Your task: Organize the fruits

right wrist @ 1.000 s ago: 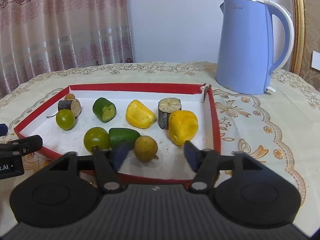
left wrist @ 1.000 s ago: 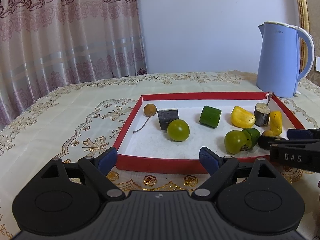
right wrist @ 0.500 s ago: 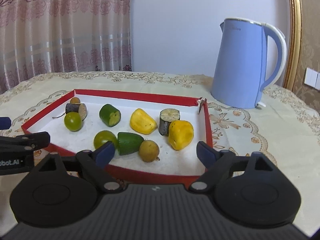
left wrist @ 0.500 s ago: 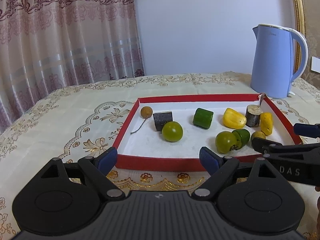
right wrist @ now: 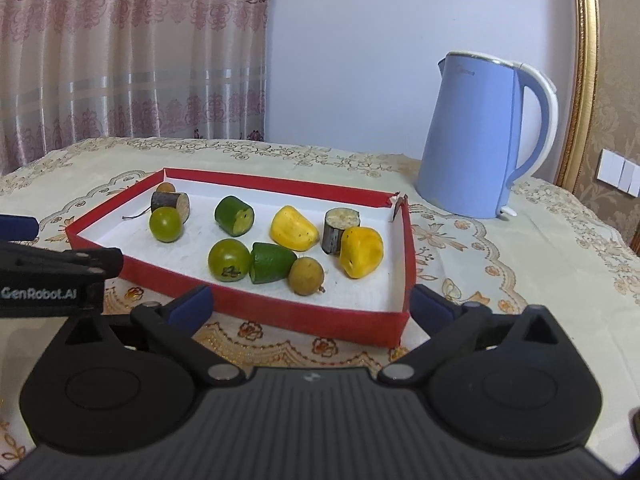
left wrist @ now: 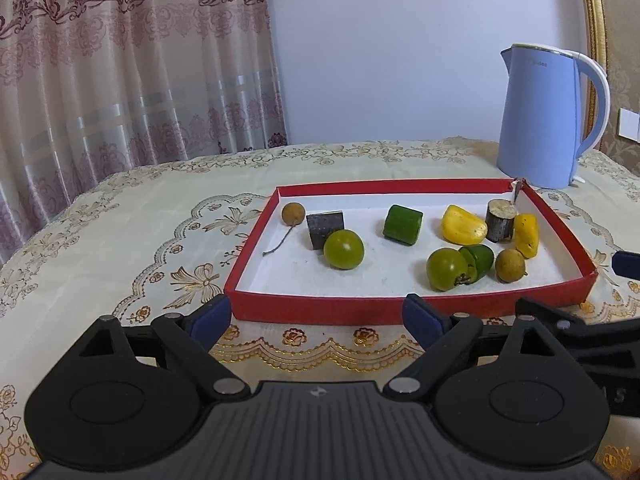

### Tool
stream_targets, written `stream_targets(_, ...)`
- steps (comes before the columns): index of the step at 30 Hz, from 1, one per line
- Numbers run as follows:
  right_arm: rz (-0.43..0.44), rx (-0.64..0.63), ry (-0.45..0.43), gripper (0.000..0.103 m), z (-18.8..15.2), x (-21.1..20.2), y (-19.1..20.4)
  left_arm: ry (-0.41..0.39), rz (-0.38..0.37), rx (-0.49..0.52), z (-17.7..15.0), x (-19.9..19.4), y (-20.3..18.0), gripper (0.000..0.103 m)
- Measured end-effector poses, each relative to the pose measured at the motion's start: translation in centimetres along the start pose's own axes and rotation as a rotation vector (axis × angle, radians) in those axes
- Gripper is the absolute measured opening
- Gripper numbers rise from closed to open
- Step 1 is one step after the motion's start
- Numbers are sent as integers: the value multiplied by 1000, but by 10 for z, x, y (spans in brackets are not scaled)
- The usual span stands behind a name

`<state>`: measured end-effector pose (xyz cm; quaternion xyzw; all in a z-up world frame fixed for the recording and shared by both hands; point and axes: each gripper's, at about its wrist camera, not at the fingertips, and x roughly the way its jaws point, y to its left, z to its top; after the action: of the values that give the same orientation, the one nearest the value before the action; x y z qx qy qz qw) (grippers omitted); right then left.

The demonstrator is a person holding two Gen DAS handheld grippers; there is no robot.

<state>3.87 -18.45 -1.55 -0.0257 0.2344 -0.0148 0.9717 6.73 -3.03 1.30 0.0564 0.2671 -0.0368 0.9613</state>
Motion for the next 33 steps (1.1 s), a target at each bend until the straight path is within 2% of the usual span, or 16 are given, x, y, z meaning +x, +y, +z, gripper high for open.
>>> stream_targets(14, -16, -55, 31, 103, -21, -26, 10, 14, -11, -25, -4, -2, 10, 94)
stream_targets(33, 1, -54, 108, 103, -29, -20, 7, 43, -9, -14, -7, 5, 10, 94)
